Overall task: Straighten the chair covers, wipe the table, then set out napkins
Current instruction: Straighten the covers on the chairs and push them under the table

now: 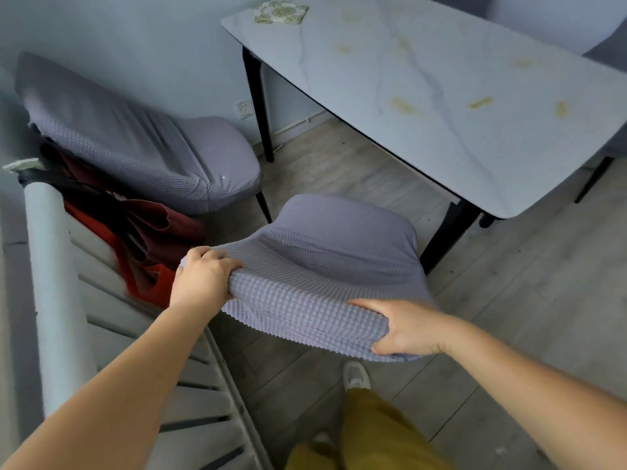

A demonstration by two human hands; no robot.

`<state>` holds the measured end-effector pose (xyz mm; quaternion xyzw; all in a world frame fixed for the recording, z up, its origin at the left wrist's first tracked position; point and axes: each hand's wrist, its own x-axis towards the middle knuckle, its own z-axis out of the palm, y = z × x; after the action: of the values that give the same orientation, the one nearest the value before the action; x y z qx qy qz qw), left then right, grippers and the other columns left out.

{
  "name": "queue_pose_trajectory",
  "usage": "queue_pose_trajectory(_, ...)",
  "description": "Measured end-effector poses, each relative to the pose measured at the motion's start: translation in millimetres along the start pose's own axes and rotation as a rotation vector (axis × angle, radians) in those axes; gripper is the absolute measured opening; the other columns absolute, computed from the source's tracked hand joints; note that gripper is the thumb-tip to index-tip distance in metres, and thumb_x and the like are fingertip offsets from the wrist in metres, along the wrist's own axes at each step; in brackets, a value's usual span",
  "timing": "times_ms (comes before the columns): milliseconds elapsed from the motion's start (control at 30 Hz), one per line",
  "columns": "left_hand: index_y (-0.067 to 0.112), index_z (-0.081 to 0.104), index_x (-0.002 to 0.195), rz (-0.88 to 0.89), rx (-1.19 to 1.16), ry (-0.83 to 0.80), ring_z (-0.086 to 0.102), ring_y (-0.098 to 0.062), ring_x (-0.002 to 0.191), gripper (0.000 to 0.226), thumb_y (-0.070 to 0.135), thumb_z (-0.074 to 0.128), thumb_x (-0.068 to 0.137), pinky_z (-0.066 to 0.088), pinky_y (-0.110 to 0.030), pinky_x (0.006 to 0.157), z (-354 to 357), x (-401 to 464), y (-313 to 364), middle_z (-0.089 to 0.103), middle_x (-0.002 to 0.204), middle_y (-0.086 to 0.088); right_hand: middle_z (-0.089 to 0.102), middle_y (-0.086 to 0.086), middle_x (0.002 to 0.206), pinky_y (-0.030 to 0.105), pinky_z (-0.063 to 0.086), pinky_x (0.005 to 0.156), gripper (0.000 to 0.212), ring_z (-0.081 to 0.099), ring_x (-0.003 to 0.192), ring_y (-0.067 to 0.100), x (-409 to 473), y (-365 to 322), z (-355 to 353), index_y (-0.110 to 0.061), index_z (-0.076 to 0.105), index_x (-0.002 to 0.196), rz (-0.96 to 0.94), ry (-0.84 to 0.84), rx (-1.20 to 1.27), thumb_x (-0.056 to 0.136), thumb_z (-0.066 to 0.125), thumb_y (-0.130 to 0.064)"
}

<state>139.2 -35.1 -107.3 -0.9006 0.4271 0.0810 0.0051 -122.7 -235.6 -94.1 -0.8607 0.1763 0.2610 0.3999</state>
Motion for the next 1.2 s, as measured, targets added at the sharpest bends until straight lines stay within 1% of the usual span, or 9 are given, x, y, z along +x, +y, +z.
queue_pose_trajectory(133,0.032,0.061,0.121,0.043,0.019,-0.025,0.037,-0.031,0.128,0.053,0.025,0.078,0.072,0.037,-0.049,0.102,-5,11,-5,0.056,0.13,-0.001,0.052,-0.016,0.131,0.034,0.05,0.091,0.07,0.054,0.109,0.009,-4,-8,10,-0.051,0.023,0.14,0.013,0.114,-0.04,0.082,0.058,-0.037)
queue_pose_trajectory(233,0.033,0.06,0.121,0.048,0.014,-0.036,0.035,-0.031,0.128,0.051,0.025,0.076,0.073,0.039,-0.05,0.1,-6,13,-7,0.055,0.13,0.0,0.057,-0.018,0.125,0.024,0.048,0.079,0.057,0.056,0.104,0.006,-10,-14,15,-0.048,0.03,0.139,0.014,0.293,-0.208,0.087,0.053,-0.039)
queue_pose_trajectory(300,0.032,0.061,0.12,0.039,-0.002,-0.036,0.034,-0.032,0.128,0.05,0.022,0.076,0.074,0.039,-0.052,0.099,-10,15,-6,0.055,0.13,-0.001,0.059,-0.019,0.124,0.023,0.045,0.076,0.055,0.056,0.105,0.006,-10,-16,19,-0.047,0.032,0.138,0.011,0.392,-0.253,0.088,0.053,-0.038)
queue_pose_trajectory(400,0.033,0.06,0.122,0.034,0.014,-0.037,0.032,-0.032,0.129,0.051,0.02,0.075,0.075,0.038,-0.051,0.1,-14,24,-10,0.053,0.132,-0.002,0.059,-0.015,0.125,0.03,0.049,0.083,0.054,0.057,0.106,0.01,-2,-19,17,-0.044,0.034,0.138,0.002,0.385,-0.219,0.088,0.054,-0.036)
queue_pose_trajectory(467,0.033,0.06,0.123,0.035,0.009,-0.035,0.031,-0.032,0.13,0.053,0.019,0.076,0.074,0.037,-0.052,0.101,-17,34,-16,0.051,0.135,-0.003,0.06,-0.011,0.123,0.034,0.05,0.082,0.053,0.058,0.104,0.014,8,-24,16,-0.04,0.036,0.137,-0.007,0.375,-0.21,0.088,0.055,-0.036)
queue_pose_trajectory(733,0.03,0.062,0.122,0.117,0.021,-0.024,0.034,-0.032,0.128,0.056,0.011,0.077,0.071,0.038,-0.053,0.099,-29,98,-27,0.054,0.131,-0.005,0.059,-0.005,0.124,0.031,0.05,0.08,0.055,0.06,0.102,0.019,41,-33,2,-0.035,0.03,0.14,0.02,0.484,-0.228,0.09,0.053,-0.038)
queue_pose_trajectory(900,0.028,0.065,0.119,0.174,0.003,-0.014,0.036,-0.035,0.125,0.054,0.013,0.08,0.069,0.036,-0.055,0.101,-37,142,-22,0.056,0.128,-0.007,0.059,-0.007,0.124,0.031,0.05,0.082,0.057,0.06,0.102,0.019,57,-30,-26,-0.036,0.028,0.141,0.044,0.497,-0.204,0.089,0.053,-0.038)
queue_pose_trajectory(1100,0.027,0.062,0.123,0.218,0.021,-0.033,0.036,-0.032,0.126,0.055,0.015,0.078,0.071,0.035,-0.052,0.103,-46,182,-12,0.055,0.131,-0.006,0.058,-0.006,0.124,0.033,0.051,0.084,0.056,0.061,0.102,0.019,72,-22,-53,-0.035,0.029,0.14,0.06,0.492,-0.179,0.089,0.054,-0.039)
queue_pose_trajectory(1200,0.026,0.065,0.119,0.245,-0.006,-0.024,0.04,-0.034,0.124,0.055,0.011,0.08,0.068,0.039,-0.053,0.1,-49,189,-14,0.059,0.127,-0.006,0.055,-0.005,0.13,0.033,0.05,0.09,0.059,0.059,0.108,0.02,76,-25,-57,-0.031,0.028,0.142,0.051,0.482,-0.187,0.09,0.056,-0.037)
